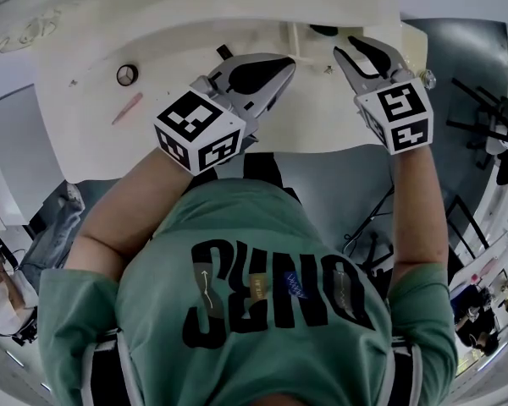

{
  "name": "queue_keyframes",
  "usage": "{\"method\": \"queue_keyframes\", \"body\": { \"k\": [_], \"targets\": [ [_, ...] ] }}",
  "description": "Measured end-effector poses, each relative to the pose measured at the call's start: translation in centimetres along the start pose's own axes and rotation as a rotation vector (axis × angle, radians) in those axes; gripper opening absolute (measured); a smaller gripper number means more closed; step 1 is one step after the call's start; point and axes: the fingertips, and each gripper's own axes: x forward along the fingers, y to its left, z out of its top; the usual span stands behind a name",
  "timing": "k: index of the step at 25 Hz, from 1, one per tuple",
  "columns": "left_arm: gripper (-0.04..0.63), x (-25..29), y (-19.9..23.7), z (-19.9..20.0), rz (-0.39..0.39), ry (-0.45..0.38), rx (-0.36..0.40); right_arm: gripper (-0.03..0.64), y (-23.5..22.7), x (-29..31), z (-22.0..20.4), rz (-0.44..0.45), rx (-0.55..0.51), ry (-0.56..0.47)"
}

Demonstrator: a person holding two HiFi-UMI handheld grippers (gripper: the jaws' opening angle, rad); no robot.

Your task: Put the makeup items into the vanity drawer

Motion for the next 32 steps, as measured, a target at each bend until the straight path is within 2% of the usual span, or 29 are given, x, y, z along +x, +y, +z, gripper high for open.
{"method": "queue_keyframes", "body": {
  "k": [4,7,15,19,23,27,32],
  "targets": [
    [-0.001,0.3,-1.4,0.7,0.008,-0.013,0.000,0.129,-0.4,-2.0,0.6,-0.003,0.022,-0.047],
    [-0.002,-0.6,-1.9,1.4,0.026,-0.039,0.007,0.127,0.1,-3.8,2.6,0.017,0.066,-0.138],
    [-0.001,-11.9,-2.6,8.0,0.124,-0.137,0.043,0.052,6.6,-9.9,13.9,0.117,0.196,-0.418],
    [-0.002,-19.0,-2.8,12.2,0.204,-0.215,0.123,0.012,9.7,-11.6,20.3,0.158,0.166,-0.540],
    [-0.001,-25.2,-3.6,15.5,0.249,-0.266,0.173,0.009,12.8,-13.6,24.7,0.197,0.176,-0.620],
    [-0.001,-29.6,-4.4,17.8,0.268,-0.319,0.191,0.008,15.2,-14.6,28.0,0.227,0.150,-0.673],
    [0.000,-32.6,-4.3,19.1,0.295,-0.362,0.192,0.008,17.1,-14.6,30.3,0.262,0.089,-0.679]
  ]
}}
